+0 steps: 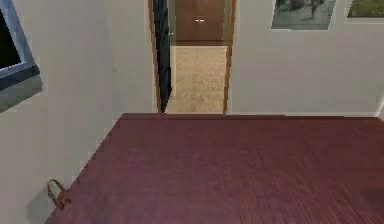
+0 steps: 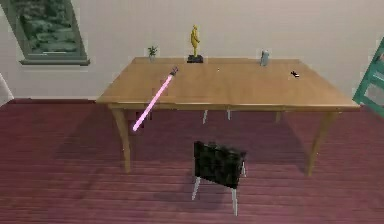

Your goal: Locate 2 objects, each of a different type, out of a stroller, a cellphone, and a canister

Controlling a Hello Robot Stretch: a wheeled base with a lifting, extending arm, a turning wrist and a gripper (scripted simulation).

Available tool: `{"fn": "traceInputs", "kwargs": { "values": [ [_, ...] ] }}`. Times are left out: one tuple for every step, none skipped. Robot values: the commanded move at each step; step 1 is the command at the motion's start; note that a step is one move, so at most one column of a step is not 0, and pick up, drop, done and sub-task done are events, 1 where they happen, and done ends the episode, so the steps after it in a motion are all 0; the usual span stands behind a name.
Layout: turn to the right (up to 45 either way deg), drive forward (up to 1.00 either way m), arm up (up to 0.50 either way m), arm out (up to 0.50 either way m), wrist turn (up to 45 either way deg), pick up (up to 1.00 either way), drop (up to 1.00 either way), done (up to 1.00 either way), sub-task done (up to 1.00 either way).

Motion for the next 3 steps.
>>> {"fn": "traceInputs", "kwargs": {
  "values": [
    [0.0,1.00,0.00,0.00,0.0,0.00,0.00,0.00,0.00],
    [0.0,1.00,0.00,0.00,0.0,0.00,0.00,0.00,0.00],
    [0.0,1.00,0.00,0.00,0.0,0.00,0.00,0.00,0.00]
  ]
}}
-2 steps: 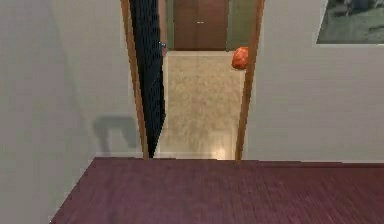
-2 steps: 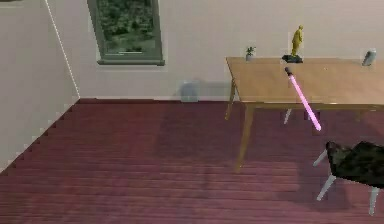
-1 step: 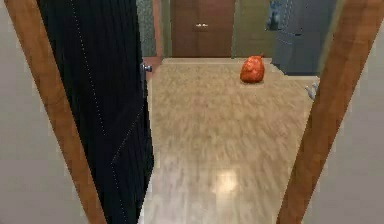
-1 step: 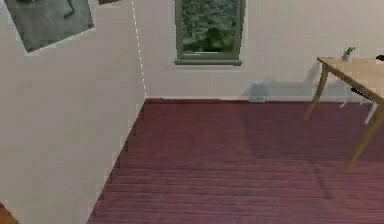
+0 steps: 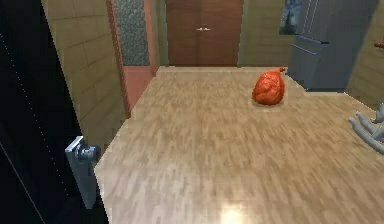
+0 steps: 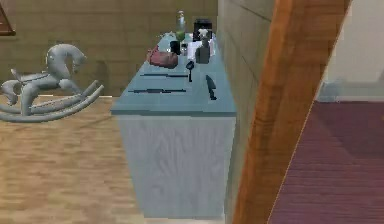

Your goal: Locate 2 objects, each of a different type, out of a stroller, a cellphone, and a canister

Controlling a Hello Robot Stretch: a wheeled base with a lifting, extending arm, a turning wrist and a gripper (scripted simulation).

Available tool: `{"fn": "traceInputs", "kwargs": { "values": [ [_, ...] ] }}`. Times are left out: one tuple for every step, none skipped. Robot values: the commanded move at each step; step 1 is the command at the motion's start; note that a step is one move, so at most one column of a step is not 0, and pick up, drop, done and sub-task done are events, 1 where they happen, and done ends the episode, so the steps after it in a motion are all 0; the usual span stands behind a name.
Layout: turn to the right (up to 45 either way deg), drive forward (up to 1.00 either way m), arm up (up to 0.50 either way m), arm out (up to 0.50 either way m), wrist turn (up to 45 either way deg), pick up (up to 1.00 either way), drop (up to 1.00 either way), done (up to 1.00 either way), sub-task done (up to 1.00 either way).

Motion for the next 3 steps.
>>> {"fn": "traceInputs", "kwargs": {
  "values": [
    [0.0,0.50,0.00,0.00,0.0,0.00,0.00,0.00,0.00],
    [-12.0,0.00,0.00,0.00,0.0,0.00,0.00,0.00,0.00],
    [0.0,1.00,0.00,0.00,0.0,0.00,0.00,0.00,0.00]
  ]
}}
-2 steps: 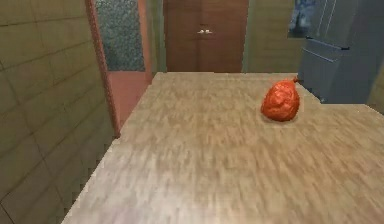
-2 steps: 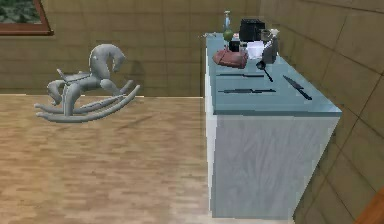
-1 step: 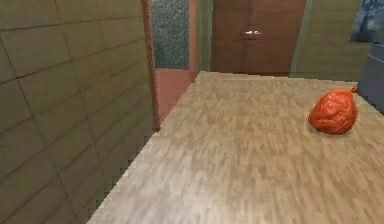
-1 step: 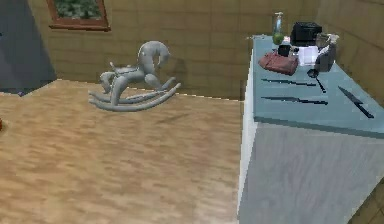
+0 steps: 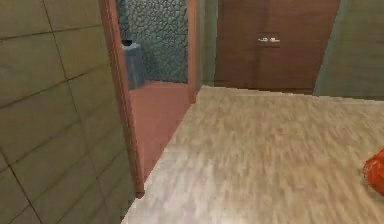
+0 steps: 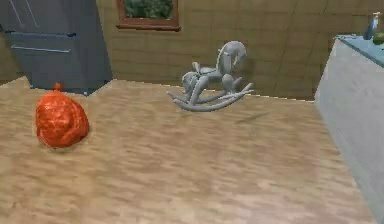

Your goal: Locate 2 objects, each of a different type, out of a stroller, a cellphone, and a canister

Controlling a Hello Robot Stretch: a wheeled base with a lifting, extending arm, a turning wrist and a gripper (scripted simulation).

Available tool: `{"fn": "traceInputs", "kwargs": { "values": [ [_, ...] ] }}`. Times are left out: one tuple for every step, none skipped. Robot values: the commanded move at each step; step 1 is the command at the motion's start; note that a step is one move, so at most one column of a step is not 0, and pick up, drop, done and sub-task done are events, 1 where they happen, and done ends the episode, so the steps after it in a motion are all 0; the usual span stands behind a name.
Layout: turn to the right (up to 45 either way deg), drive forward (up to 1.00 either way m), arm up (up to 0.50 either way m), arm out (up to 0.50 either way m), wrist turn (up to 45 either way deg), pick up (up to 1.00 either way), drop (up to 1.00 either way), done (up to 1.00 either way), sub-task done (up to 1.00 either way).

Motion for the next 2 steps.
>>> {"fn": "traceInputs", "kwargs": {
  "values": [
    [0.0,1.00,0.00,0.00,0.0,0.00,0.00,0.00,0.00],
    [0.0,0.30,0.00,0.00,0.0,0.00,0.00,0.00,0.00]
  ]
}}
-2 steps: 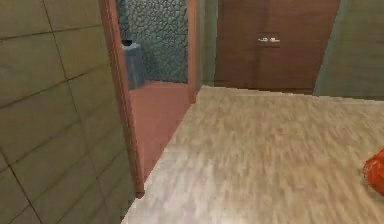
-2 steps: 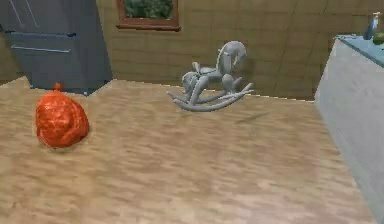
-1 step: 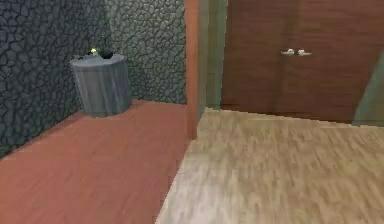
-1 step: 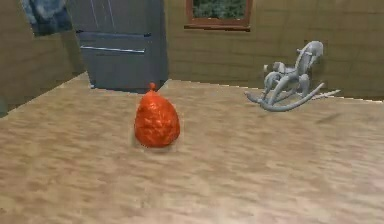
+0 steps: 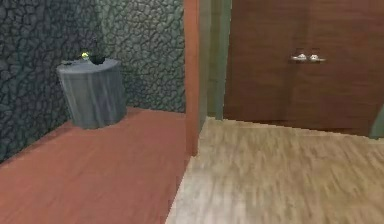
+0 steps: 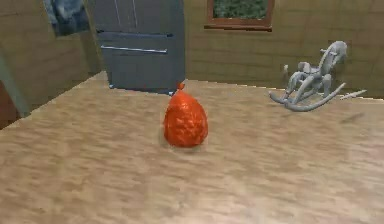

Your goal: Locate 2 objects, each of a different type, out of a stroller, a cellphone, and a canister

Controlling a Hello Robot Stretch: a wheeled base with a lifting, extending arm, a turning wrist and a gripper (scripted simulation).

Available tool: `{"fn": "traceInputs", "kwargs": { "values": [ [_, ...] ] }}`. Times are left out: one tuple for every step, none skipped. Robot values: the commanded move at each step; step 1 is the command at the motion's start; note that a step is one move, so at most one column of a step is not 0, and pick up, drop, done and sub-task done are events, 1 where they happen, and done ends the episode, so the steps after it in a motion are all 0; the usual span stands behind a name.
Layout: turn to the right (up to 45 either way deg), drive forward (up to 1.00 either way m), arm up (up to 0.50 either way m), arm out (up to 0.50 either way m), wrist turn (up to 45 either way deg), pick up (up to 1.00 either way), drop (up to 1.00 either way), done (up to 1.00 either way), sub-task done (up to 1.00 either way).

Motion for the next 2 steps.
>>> {"fn": "traceInputs", "kwargs": {
  "values": [
    [-21.0,0.00,0.00,0.00,0.0,0.00,0.00,0.00,0.00],
    [-3.0,0.00,0.00,0.00,0.0,0.00,0.00,0.00,0.00]
  ]
}}
